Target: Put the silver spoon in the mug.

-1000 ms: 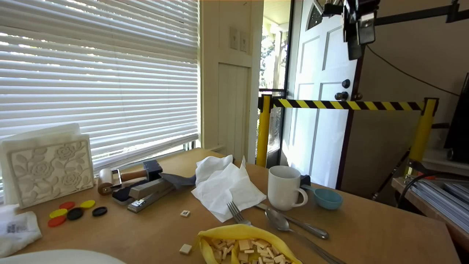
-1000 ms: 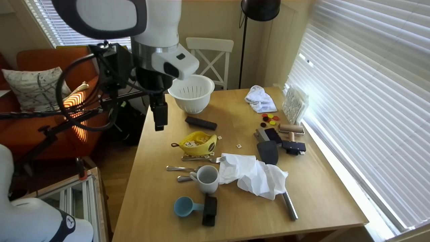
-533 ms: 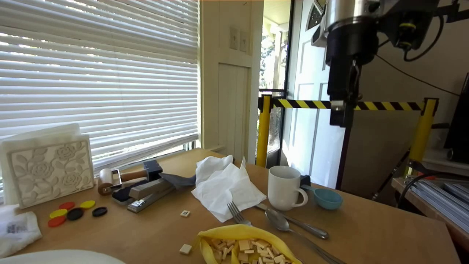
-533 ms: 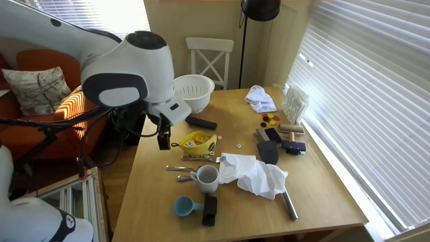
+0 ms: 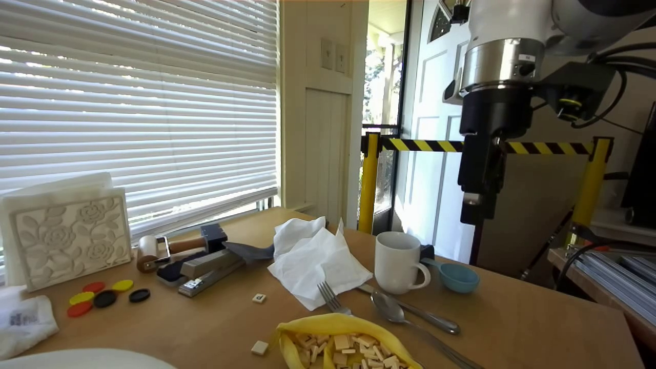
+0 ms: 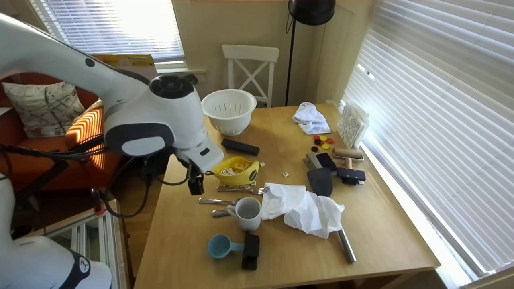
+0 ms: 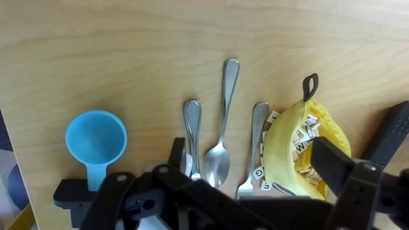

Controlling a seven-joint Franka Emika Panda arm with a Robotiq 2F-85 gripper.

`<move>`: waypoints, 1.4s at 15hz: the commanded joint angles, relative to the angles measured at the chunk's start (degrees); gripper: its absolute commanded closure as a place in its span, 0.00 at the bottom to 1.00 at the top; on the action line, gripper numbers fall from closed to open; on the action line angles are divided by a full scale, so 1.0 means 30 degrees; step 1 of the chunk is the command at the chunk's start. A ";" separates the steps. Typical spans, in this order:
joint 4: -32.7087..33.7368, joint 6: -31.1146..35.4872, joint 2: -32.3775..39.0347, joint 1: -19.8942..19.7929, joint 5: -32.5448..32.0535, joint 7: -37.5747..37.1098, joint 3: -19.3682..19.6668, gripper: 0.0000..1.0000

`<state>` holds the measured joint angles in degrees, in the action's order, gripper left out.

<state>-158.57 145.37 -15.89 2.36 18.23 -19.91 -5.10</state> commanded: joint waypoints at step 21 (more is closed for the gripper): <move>0.3408 0.5389 1.0333 0.2164 -0.5845 -1.0641 0.0276 0.00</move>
<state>-150.56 160.52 11.79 7.24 1.08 -54.08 -6.02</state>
